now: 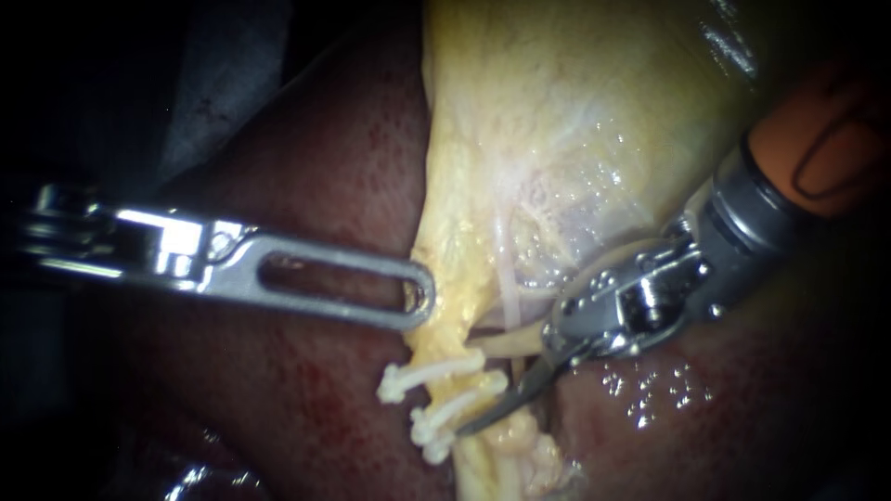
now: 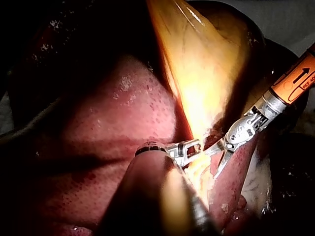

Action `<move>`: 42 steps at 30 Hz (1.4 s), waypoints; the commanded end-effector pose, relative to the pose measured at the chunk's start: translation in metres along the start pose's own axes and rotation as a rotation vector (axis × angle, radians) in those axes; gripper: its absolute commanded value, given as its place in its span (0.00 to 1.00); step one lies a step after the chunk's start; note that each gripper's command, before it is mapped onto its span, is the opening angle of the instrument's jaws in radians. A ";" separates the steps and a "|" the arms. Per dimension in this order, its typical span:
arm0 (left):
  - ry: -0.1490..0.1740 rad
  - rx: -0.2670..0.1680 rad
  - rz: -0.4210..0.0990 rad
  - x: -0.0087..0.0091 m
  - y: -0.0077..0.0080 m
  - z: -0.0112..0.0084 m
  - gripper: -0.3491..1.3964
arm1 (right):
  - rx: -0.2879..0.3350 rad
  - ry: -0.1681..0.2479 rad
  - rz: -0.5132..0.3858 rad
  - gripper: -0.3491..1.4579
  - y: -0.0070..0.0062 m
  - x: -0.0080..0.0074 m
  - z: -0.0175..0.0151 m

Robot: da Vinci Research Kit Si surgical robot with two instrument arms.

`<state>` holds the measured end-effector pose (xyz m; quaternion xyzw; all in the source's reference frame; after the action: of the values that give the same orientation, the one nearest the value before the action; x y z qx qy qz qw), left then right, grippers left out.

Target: Go to the cutting position left tube

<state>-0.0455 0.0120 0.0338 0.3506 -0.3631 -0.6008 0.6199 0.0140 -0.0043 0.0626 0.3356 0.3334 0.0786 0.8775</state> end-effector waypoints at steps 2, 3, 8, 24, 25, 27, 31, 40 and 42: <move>0.001 0.000 0.000 0.0000 0.0000 0.0001 0.00 | 0.001 -0.001 -0.001 0.62 0.0000 -0.0001 0.0004; 0.000 -0.001 -0.001 0.0000 -0.0001 0.0001 0.00 | 0.002 -0.002 -0.003 0.62 0.0000 -0.0002 0.0006; 0.000 -0.001 -0.001 0.0001 -0.0001 0.0001 0.00 | 0.001 -0.005 0.000 0.60 0.0001 -0.0002 0.0010; 0.001 0.000 -0.001 0.0001 -0.0001 0.0003 0.00 | 0.017 0.061 0.096 0.51 0.0008 -0.0002 0.0011; 0.001 0.000 -0.001 0.0001 -0.0002 0.0003 0.00 | 0.017 0.062 0.107 0.50 0.0008 -0.0002 0.0011; 0.001 0.000 -0.001 0.0001 -0.0001 0.0003 0.00 | 0.017 0.062 0.118 0.49 0.0007 -0.0002 0.0011; 0.001 0.000 -0.001 0.0001 -0.0001 0.0004 0.00 | 0.022 0.062 0.151 0.45 0.0007 -0.0004 0.0014; 0.003 0.001 -0.001 0.0001 -0.0001 0.0004 0.00 | 0.048 0.050 0.189 0.36 0.0004 -0.0013 0.0027; 0.003 0.001 -0.001 0.0001 -0.0001 0.0004 0.00 | 0.057 0.049 0.184 0.33 0.0004 -0.0013 0.0028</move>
<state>-0.0459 0.0119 0.0338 0.3515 -0.3625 -0.6004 0.6201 0.0149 -0.0059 0.0651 0.3885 0.3244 0.1566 0.8481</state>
